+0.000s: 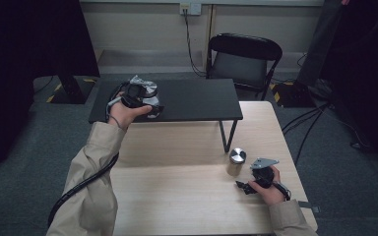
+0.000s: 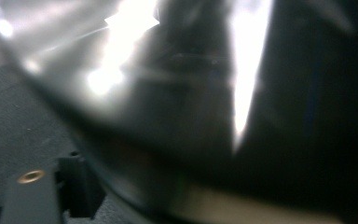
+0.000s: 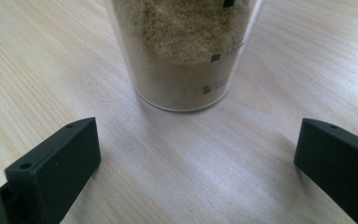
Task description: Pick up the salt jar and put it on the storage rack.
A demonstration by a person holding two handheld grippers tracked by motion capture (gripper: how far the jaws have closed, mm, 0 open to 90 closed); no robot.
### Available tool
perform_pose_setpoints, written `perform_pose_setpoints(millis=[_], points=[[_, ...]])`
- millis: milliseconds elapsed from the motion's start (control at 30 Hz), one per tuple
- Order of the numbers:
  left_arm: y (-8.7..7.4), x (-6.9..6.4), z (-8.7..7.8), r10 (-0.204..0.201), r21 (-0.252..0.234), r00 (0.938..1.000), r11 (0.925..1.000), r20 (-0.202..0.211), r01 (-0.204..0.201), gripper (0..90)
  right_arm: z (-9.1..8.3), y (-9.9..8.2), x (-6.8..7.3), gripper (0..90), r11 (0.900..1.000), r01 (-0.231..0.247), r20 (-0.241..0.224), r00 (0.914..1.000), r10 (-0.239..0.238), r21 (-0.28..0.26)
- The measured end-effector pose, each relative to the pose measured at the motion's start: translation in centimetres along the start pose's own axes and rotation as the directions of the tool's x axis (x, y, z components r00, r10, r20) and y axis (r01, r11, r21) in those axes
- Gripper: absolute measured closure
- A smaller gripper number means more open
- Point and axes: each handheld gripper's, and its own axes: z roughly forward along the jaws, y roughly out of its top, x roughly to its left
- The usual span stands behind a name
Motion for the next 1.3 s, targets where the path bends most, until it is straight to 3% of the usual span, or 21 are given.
perform_pose_setpoints(millis=[233, 900, 1300], points=[[-0.3, -0.7, -0.8, 0.0, -0.005, 0.9999, 1.0, -0.012, 0.0, 0.8, 0.0, 0.0, 0.0, 0.0, 1.0, 0.0, 0.0, 1.0, 0.0, 0.0], [-3.2, -2.3, -3.7, 0.082, -0.008, 0.9964, 0.9966, -0.019, -0.082, 0.7, 0.0, 0.0, 0.0, 0.0, 1.0, -0.002, -0.001, 1.0, 0.002, 0.003], [-6.4, -3.1, -4.5, 0.105, -0.017, 0.9945, 0.9943, 0.006, -0.105, 1.0, 0.0, 0.0, 0.0, 0.0, 1.0, -0.002, -0.001, 1.0, 0.002, 0.003]])
